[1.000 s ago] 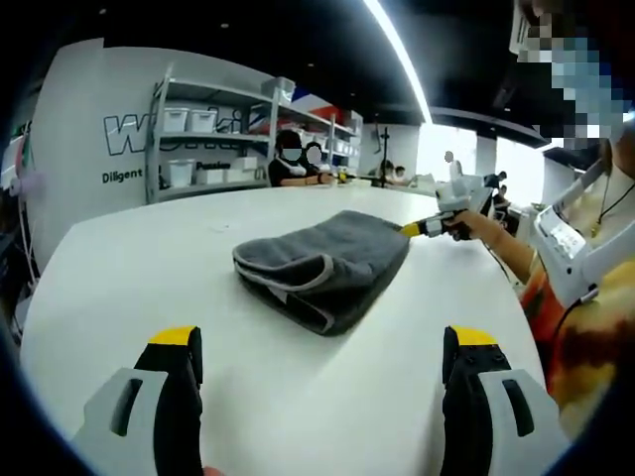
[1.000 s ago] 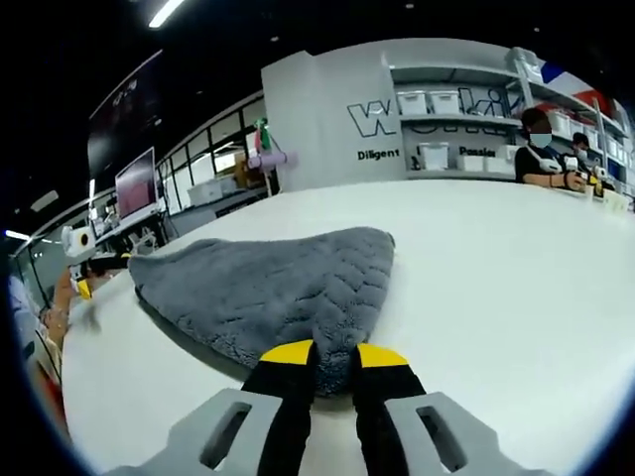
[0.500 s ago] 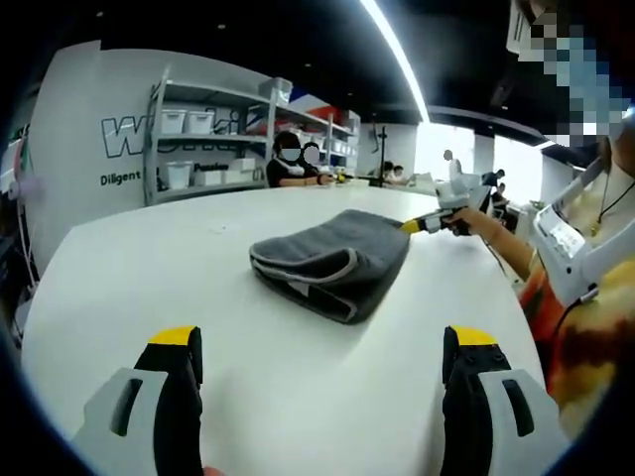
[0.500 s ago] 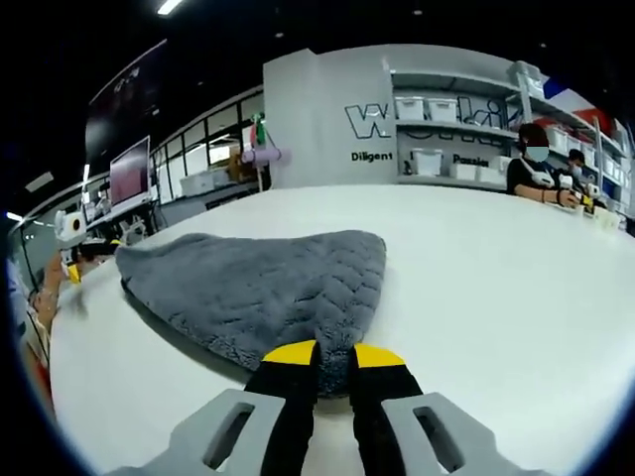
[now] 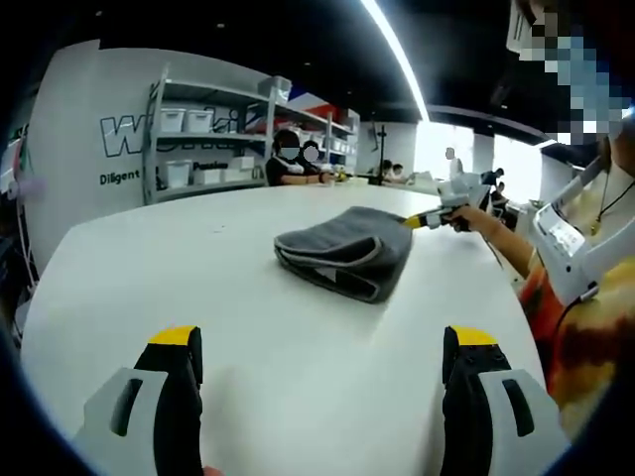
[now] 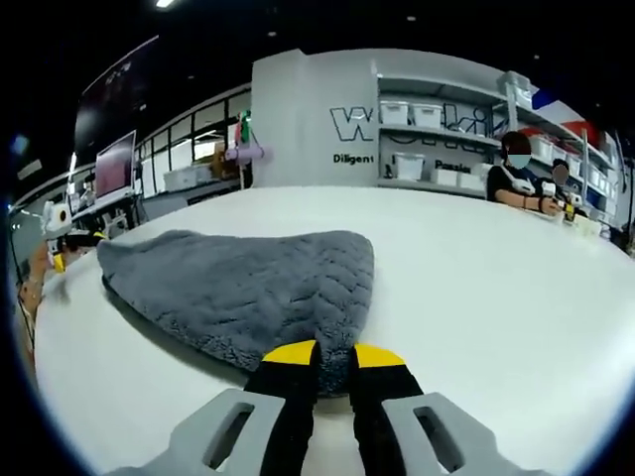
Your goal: Fold the towel on the table until its edges align and the towel forms a compact rectangular stack.
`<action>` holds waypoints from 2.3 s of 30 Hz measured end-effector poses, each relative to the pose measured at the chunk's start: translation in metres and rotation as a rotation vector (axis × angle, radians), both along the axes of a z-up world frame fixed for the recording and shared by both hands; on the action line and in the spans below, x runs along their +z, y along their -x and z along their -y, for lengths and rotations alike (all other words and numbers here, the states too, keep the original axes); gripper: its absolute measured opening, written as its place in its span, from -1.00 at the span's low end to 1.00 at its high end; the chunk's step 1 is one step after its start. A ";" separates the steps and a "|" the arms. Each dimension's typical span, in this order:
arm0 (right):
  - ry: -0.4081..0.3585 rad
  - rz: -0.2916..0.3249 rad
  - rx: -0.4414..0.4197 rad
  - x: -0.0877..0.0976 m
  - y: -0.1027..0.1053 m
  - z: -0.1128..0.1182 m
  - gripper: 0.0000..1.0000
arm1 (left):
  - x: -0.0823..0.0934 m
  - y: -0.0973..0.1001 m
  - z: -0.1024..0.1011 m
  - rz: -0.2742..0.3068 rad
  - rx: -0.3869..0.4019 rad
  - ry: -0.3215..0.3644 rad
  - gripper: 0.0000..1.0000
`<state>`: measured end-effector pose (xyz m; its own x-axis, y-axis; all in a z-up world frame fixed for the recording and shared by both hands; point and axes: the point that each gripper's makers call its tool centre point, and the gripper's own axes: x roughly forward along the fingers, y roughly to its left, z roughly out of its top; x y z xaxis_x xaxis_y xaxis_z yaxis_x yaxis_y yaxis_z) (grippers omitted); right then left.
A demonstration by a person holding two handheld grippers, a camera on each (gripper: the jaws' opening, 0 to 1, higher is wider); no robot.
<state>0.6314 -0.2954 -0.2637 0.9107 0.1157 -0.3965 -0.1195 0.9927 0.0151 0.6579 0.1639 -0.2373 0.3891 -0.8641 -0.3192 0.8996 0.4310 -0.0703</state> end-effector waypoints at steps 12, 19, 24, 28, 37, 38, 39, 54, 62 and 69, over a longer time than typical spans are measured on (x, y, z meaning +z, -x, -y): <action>0.090 -0.024 -0.062 0.002 0.008 0.045 -0.84 | -0.001 0.000 0.000 0.001 -0.003 -0.003 0.98; 0.129 -0.042 -0.091 0.004 0.011 0.063 -0.85 | -0.003 0.001 0.001 -0.003 -0.005 -0.009 0.98; 0.131 -0.043 -0.116 0.007 0.013 0.073 -0.86 | -0.004 0.001 0.001 -0.004 -0.008 -0.013 0.98; 0.117 -0.017 -0.137 0.016 0.014 0.076 -0.87 | -0.003 0.002 0.001 0.003 -0.010 -0.012 0.98; 0.151 0.102 -0.131 0.057 0.011 0.063 -0.89 | -0.005 0.005 0.003 0.002 -0.018 -0.019 0.98; 0.155 0.124 -0.121 0.063 0.010 0.060 -0.89 | -0.005 0.005 0.003 0.002 -0.019 -0.020 0.98; 0.157 0.139 -0.111 0.067 0.009 0.058 -0.89 | -0.006 0.006 0.003 0.002 -0.020 -0.020 0.98; 0.122 0.410 0.070 0.161 -0.005 -0.025 -0.90 | -0.003 0.008 0.004 0.011 -0.029 -0.018 0.98; 0.160 0.484 0.159 0.188 -0.004 -0.068 -0.90 | -0.001 0.005 0.001 0.015 -0.027 -0.022 0.98; 0.207 0.499 0.286 0.193 -0.001 -0.113 -0.90 | -0.002 0.004 0.000 0.017 -0.026 -0.027 0.98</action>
<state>0.6328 -0.1826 -0.0704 0.9365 0.3494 0.0293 -0.3250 0.8965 -0.3011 0.6543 0.1637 -0.2390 0.3719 -0.8653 -0.3360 0.9117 0.4086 -0.0432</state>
